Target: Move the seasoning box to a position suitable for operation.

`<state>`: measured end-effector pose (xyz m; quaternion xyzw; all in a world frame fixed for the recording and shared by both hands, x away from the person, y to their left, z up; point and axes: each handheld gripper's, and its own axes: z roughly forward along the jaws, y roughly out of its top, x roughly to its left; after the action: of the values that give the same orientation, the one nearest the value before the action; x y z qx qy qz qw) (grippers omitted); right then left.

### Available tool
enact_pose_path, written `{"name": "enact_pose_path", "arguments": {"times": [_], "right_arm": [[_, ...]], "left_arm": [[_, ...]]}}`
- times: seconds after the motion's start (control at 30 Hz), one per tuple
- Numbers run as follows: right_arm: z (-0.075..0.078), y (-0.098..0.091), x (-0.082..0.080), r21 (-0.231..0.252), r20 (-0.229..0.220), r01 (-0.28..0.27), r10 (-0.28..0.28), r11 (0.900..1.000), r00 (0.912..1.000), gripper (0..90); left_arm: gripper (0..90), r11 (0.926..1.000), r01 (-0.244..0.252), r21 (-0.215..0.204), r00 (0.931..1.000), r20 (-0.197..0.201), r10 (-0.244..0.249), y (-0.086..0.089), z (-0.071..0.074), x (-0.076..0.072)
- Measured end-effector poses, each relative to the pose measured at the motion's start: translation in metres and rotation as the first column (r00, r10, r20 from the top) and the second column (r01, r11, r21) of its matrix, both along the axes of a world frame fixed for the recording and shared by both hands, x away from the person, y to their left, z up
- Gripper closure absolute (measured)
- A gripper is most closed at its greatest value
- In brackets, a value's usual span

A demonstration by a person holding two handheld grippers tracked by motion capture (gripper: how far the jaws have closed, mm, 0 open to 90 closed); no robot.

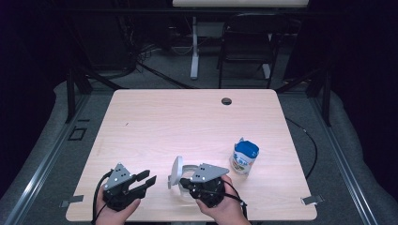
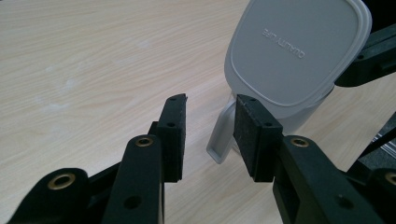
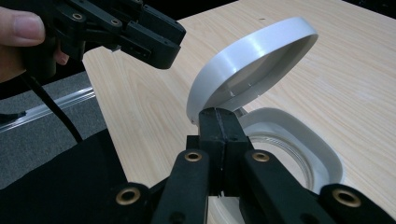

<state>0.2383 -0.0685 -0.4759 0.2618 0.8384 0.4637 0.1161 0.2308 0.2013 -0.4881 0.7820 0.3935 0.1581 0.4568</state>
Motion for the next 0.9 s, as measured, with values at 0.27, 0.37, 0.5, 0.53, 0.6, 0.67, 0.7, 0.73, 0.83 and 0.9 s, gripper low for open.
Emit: {"name": "enact_pose_path", "arguments": {"times": [0.27, 0.37, 0.5, 0.53, 0.6, 0.67, 0.7, 0.73, 0.83, 0.9], "right_arm": [[-0.002, 0.003, -0.001, -0.007, 0.002, -0.009, 0.009, 0.9999, 1.0000, 90.0], [-0.003, 0.006, -0.003, -0.015, 0.003, -0.018, 0.018, 0.9997, 0.9998, 90.0], [-0.004, 0.009, -0.005, -0.024, 0.007, -0.026, 0.026, 0.9994, 0.9996, 90.0], [-0.004, 0.010, -0.005, -0.022, 0.007, -0.028, 0.028, 0.9994, 0.9996, 90.0], [-0.005, 0.011, -0.006, -0.028, 0.005, -0.033, 0.033, 0.9991, 0.9994, 90.0], [-0.006, 0.012, -0.006, -0.036, 0.006, -0.035, 0.035, 0.9987, 0.9994, 90.0], [-0.006, 0.013, -0.006, -0.035, 0.006, -0.034, 0.034, 0.9988, 0.9994, 90.0], [-0.006, 0.012, -0.006, -0.036, 0.005, -0.035, 0.036, 0.9987, 0.9993, 90.0], [-0.006, 0.012, -0.006, -0.033, 0.006, -0.035, 0.035, 0.9988, 0.9994, 90.0], [-0.006, 0.012, -0.006, -0.035, 0.006, -0.038, 0.038, 0.9987, 0.9993, 90.0]], "left_arm": [[64.5, 1.0000, -0.001, 0.004, 1.0000, 0.000, 0.001, 0.001, 0.000, 0.000], [64.5, 1.0000, -0.002, 0.003, 1.0000, 0.001, 0.002, 0.001, 0.000, 0.000], [64.6, 1.0000, -0.003, 0.003, 1.0000, 0.000, 0.003, 0.002, 0.000, 0.000], [64.6, 1.0000, -0.003, 0.002, 1.0000, 0.001, 0.003, 0.002, 0.000, 0.000], [64.6, 1.0000, -0.004, 0.002, 1.0000, 0.001, 0.004, 0.002, 0.000, 0.000], [64.6, 1.0000, -0.004, 0.002, 1.0000, 0.003, 0.004, 0.002, 0.000, 0.000], [64.6, 1.0000, -0.004, 0.003, 1.0000, 0.002, 0.004, 0.002, 0.000, 0.000], [64.6, 1.0000, -0.004, 0.003, 1.0000, 0.002, 0.004, 0.002, 0.000, 0.000], [64.6, 1.0000, -0.007, -0.001, 1.0000, 0.001, 0.007, 0.003, 0.000, 0.000], [64.6, 1.0000, -0.008, -0.001, 1.0000, -0.001, 0.008, 0.003, 0.000, 0.000]]}}
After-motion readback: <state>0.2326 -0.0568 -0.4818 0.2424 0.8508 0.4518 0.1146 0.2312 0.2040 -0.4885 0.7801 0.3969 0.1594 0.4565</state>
